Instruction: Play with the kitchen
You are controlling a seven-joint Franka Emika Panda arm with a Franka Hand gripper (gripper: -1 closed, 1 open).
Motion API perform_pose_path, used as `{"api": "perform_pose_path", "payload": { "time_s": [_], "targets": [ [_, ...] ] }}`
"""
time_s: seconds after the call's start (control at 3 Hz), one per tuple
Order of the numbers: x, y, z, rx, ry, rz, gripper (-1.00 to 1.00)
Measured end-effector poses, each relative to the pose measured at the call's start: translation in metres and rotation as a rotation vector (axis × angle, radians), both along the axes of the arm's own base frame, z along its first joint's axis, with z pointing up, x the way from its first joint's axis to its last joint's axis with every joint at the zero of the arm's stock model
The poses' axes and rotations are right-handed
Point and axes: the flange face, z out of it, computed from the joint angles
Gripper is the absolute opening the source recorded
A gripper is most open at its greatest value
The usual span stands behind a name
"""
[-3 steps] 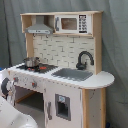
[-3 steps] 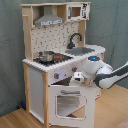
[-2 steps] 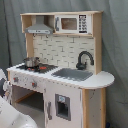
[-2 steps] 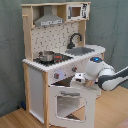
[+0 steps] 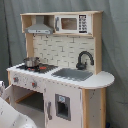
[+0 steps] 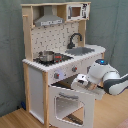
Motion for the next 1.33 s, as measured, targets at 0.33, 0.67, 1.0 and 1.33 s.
{"api": "perform_pose_path", "payload": {
  "time_s": [0.33, 0.67, 1.0, 1.33],
  "targets": [
    [0.004, -0.002, 0.009, 0.062, -0.023, -0.089, -1.00],
    [0.003, -0.012, 0.020, 0.090, -0.026, -0.150, -1.00],
    [-0.002, -0.027, 0.027, 0.105, -0.030, -0.198, -1.00],
    [-0.011, -0.039, 0.032, 0.116, -0.036, -0.248, -1.00]
  ]
}}
